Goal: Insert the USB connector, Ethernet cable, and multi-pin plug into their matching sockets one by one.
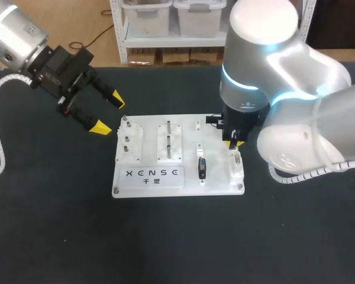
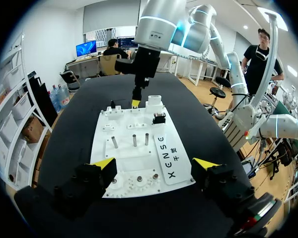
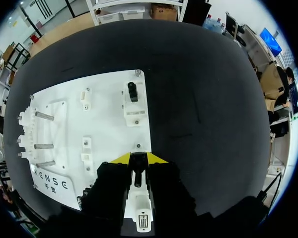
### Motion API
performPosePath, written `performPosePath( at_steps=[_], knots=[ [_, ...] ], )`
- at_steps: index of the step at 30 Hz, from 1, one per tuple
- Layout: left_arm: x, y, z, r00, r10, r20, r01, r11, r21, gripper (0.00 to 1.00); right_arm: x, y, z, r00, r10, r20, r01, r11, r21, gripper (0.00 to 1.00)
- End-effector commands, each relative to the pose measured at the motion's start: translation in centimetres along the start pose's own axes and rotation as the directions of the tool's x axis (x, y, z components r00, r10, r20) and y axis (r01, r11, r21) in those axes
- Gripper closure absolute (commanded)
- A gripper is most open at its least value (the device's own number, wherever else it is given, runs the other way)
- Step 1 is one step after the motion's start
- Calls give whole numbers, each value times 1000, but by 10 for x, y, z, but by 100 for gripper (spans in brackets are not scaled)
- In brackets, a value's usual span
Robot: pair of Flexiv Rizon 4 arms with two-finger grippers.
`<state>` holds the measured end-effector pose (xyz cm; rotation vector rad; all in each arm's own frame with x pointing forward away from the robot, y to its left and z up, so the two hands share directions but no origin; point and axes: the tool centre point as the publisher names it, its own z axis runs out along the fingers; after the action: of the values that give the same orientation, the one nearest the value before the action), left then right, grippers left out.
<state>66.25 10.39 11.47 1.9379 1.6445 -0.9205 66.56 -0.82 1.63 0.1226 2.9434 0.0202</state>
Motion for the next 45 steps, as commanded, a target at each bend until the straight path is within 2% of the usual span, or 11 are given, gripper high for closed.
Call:
performPosePath(
  at_steps=[1, 9, 10, 12, 17, 24, 29, 33, 45],
  knots=[
    [1, 1, -1, 1000, 2, 0, -2, 1000, 4, 0, 0, 2, 19, 1000, 4, -16, -4, 1000, 11, 100],
    [1, 1, -1, 1000, 2, 0, -2, 1000, 4, 0, -4, 5, 17, 1000, 6, -15, -6, 1000, 9, 100],
    [1, 1, -1, 1000, 2, 0, -2, 1000, 4, 0, -5, 5, 14, 1000, 5, -10, -5, 1000, 7, 74],
    [1, 1, -1, 1000, 2, 0, -2, 1000, 4, 0, -7, 6, 8, 1000, 2, 20, -2, 1000, 11, 0],
    [1, 1, -1, 1000, 2, 0, -2, 1000, 4, 0, -10, 11, -15, 996, -12, 91, 11, 1000, 13, 0],
    [1, 1, -1, 1000, 2, 0, -2, 1000, 4, 0, 5, 33, -38, 987, -68, 144, 67, 998, 14, 0],
    [1, 1, -1, 1000, 2, 0, -2, 1000, 4, 0, 19, 46, -40, 989, -83, 120, 84, 996, -4, 0],
    [1, 1, -1, 1000, 2, 0, -2, 1000, 4, 0, 31, 55, -36, 994, -89, 70, 91, 996, -25, 0],
    [1, 1, -1, 1000, 2, 0, -2, 1000, 4, 0, 58, 70, -27, 994, -106, -23, 105, 993, -54, 0]
  ],
)
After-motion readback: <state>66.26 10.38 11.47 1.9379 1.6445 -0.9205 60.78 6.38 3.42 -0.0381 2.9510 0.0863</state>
